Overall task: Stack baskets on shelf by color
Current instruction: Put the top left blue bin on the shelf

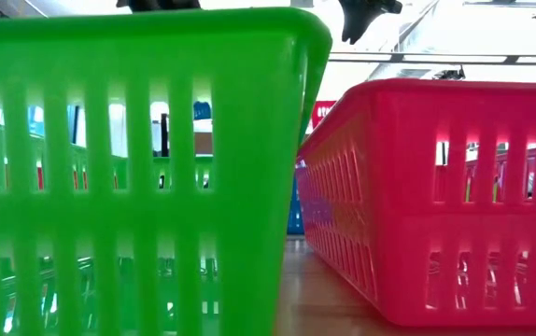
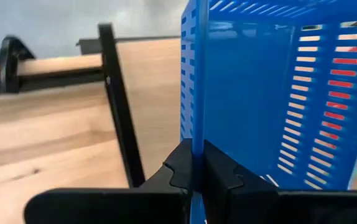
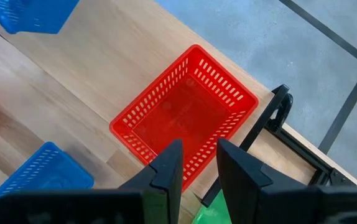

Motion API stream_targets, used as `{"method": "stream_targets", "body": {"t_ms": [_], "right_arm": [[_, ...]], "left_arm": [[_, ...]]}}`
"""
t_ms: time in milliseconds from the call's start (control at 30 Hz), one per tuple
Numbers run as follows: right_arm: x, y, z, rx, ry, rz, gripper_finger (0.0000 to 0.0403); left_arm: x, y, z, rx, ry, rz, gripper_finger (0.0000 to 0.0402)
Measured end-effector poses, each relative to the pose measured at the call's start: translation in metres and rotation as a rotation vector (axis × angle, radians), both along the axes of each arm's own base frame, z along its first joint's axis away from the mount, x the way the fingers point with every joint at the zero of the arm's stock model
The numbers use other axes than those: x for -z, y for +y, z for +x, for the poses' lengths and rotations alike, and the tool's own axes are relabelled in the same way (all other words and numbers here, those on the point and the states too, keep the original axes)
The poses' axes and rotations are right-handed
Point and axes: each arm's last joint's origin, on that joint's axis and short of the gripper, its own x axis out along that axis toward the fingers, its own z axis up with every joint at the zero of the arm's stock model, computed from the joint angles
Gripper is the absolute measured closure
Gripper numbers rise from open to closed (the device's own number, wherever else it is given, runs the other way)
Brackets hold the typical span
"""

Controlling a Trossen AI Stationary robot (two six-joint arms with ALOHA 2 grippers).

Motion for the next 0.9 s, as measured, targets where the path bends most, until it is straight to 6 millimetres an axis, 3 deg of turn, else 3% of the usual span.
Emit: {"method": "stream_targets", "body": {"t_ms": [900], "right_arm": [[0.000, 0.000, 0.000, -0.003, -0.002, 0.006, 0.0316]], "left_arm": [[0.021, 0.004, 0.006, -0.036, 0.040, -0.163, 0.0396]]}}
